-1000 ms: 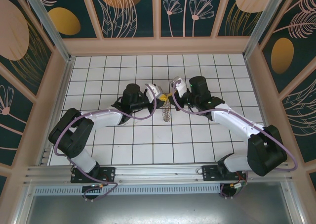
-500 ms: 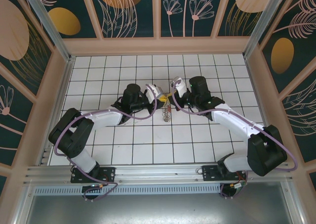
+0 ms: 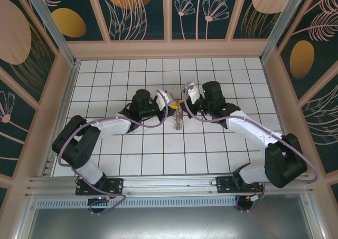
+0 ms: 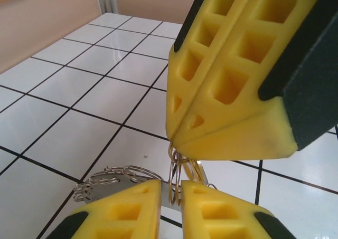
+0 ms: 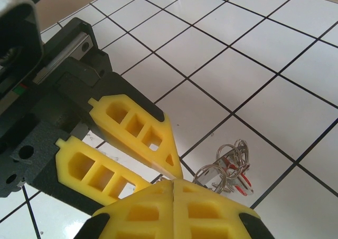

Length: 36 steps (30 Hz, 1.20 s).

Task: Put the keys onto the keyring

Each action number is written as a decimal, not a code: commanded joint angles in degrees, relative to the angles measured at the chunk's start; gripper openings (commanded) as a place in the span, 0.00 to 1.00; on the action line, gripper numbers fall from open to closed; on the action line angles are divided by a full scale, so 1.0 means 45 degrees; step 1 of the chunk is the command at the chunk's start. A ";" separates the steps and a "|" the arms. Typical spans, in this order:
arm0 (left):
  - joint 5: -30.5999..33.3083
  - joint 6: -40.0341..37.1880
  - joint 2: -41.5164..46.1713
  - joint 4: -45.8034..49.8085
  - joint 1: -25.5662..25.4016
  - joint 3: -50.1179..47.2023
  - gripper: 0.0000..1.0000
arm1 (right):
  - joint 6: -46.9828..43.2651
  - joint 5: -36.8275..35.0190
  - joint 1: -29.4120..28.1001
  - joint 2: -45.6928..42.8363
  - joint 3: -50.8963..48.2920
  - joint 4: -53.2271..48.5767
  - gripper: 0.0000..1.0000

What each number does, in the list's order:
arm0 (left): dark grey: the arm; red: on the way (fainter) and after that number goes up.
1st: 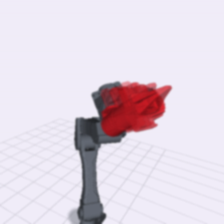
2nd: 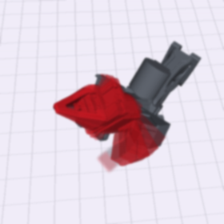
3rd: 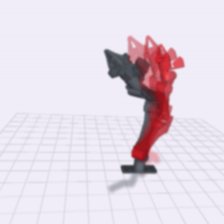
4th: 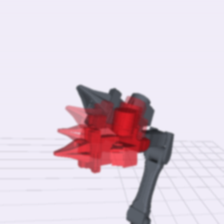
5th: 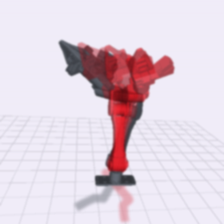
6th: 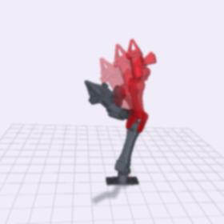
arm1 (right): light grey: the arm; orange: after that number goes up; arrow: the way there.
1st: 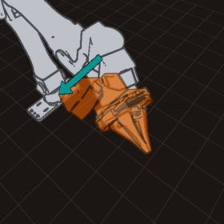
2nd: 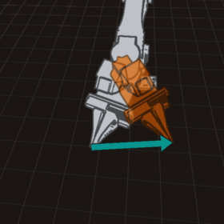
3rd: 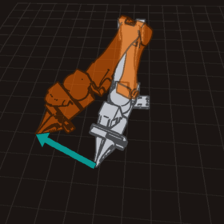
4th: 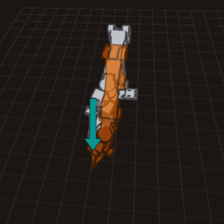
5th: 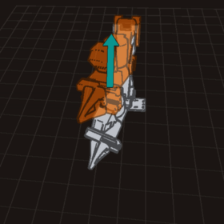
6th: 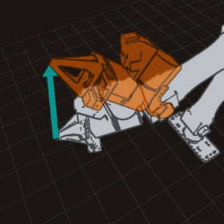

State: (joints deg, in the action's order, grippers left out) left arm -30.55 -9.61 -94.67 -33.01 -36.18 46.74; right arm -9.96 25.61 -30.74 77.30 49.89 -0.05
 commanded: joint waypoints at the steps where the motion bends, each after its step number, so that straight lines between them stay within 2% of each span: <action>1: 0.0027 0.0125 -0.0058 -0.0456 -0.0026 0.0223 0.16 | 0.0093 0.0267 -0.0063 -0.0424 0.0222 0.0477 0.00; 11: 0.0110 0.0147 0.0038 -0.0593 -0.0027 0.0077 0.18 | 0.0050 0.0345 -0.0063 -0.0362 0.0260 0.0383 0.00; 17: 0.0146 0.0123 0.0040 -0.0610 -0.0036 0.0063 0.09 | 0.0099 0.0240 -0.0063 -0.0356 0.0223 0.0383 0.00; 23: 0.0409 0.0234 0.0138 -0.0967 -0.0034 -0.0239 0.00 | 0.0293 -0.0615 -0.0007 -0.0400 0.0070 0.0317 0.00; 36: 0.0453 0.0707 -0.0034 -0.1970 -0.0026 -0.0661 0.00 | 0.1111 -0.0750 0.0229 -0.0110 0.0062 0.0454 0.00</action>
State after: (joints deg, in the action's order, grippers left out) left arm -29.04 -7.38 -94.67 -38.46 -36.45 44.34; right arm -6.50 23.90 -30.72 77.30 49.76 0.19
